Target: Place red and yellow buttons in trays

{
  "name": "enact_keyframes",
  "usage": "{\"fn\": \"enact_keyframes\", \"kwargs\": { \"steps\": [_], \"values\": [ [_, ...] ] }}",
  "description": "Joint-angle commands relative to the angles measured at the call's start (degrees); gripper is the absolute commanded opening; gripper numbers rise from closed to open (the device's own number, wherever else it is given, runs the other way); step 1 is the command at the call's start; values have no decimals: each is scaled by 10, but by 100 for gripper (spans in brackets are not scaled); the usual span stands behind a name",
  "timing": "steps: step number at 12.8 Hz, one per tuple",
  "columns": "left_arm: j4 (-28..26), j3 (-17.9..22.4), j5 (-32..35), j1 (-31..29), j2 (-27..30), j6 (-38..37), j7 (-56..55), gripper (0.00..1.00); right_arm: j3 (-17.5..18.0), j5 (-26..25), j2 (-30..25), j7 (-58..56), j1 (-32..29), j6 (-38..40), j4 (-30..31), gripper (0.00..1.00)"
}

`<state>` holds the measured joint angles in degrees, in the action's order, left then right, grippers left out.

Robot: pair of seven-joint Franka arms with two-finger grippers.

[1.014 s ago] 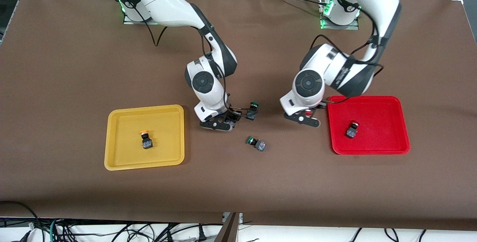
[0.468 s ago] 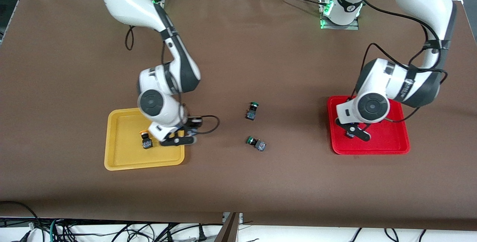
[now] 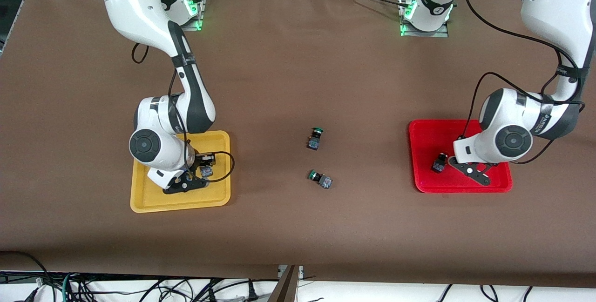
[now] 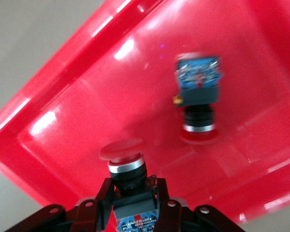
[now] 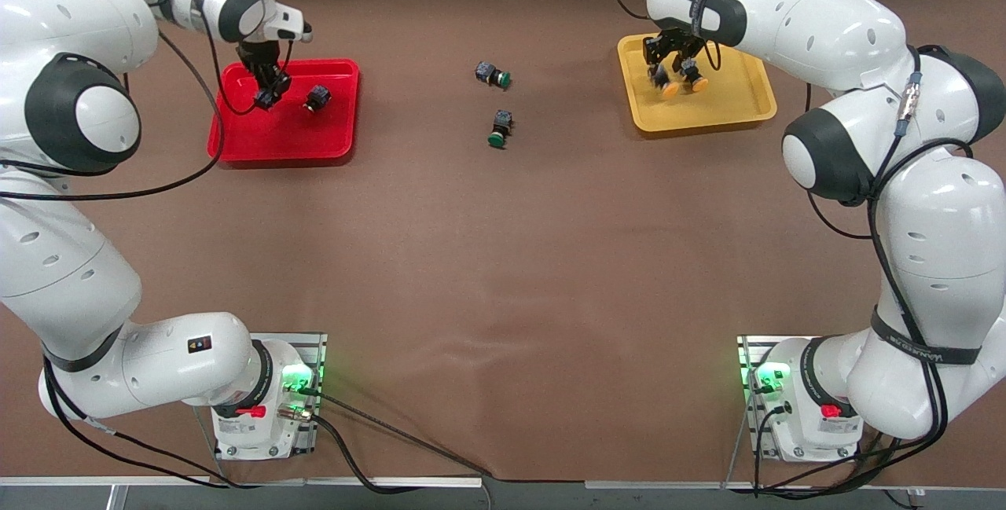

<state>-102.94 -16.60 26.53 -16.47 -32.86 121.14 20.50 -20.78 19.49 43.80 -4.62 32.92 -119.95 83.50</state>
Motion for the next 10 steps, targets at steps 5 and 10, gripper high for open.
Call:
{"fn": "enact_keyframes", "kwargs": {
  "steps": [5, 10],
  "values": [
    [21, -45, -67, -13, 139, -140, -6, 100, -17, -2, -136, 24, 7, 141, 7, 100],
    [194, -44, -140, -14, 197, -385, -34, 100, -26, -74, -280, 26, 7, 228, 40, 100]
  ]
}}
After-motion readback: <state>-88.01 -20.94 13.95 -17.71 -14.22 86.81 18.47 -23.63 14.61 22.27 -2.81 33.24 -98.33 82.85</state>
